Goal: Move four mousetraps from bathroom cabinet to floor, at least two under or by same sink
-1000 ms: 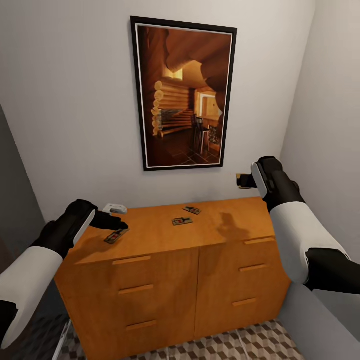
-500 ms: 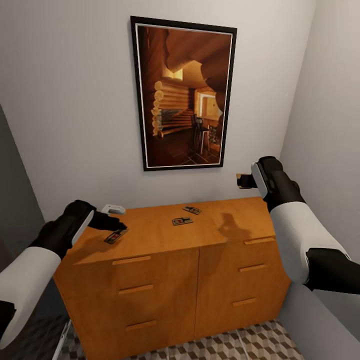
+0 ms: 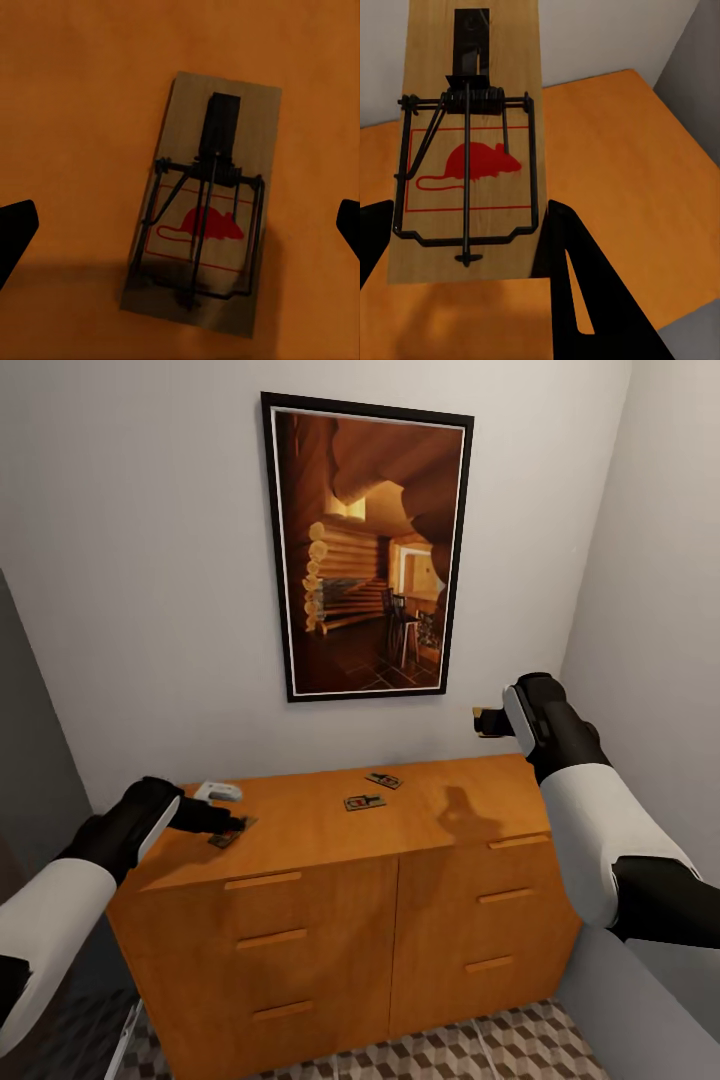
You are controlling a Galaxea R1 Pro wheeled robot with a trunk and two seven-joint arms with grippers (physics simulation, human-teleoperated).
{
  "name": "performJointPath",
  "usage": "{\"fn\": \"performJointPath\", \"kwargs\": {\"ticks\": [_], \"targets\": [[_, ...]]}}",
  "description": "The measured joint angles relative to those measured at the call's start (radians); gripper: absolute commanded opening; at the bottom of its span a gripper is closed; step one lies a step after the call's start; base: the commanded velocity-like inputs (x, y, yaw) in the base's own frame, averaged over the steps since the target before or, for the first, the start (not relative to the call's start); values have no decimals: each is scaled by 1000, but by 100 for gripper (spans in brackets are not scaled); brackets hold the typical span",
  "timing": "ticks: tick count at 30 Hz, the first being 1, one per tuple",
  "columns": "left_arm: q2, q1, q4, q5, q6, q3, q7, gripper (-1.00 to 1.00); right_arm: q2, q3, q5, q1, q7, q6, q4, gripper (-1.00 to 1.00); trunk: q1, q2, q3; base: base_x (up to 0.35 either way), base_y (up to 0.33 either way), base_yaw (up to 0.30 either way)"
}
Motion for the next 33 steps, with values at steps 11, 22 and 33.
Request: {"fn": "performJointPath", "kwargs": {"ticks": [11, 22, 33], "targets": [[-3, 0, 17, 0, -12, -39, -58, 100, 0, 0, 0, 0, 0, 0, 0, -100, 0, 0, 0, 0, 0, 0], [-2, 0, 20, -3, -14, -67, -73, 100, 0, 0, 0, 0, 0, 0, 0, -100, 0, 0, 0, 0, 0, 0], [-1, 0, 45, -4, -15, -67, -74, 100, -1, 0, 0, 0, 1, 0, 0, -100, 0, 0, 0, 0, 0, 0]]}}
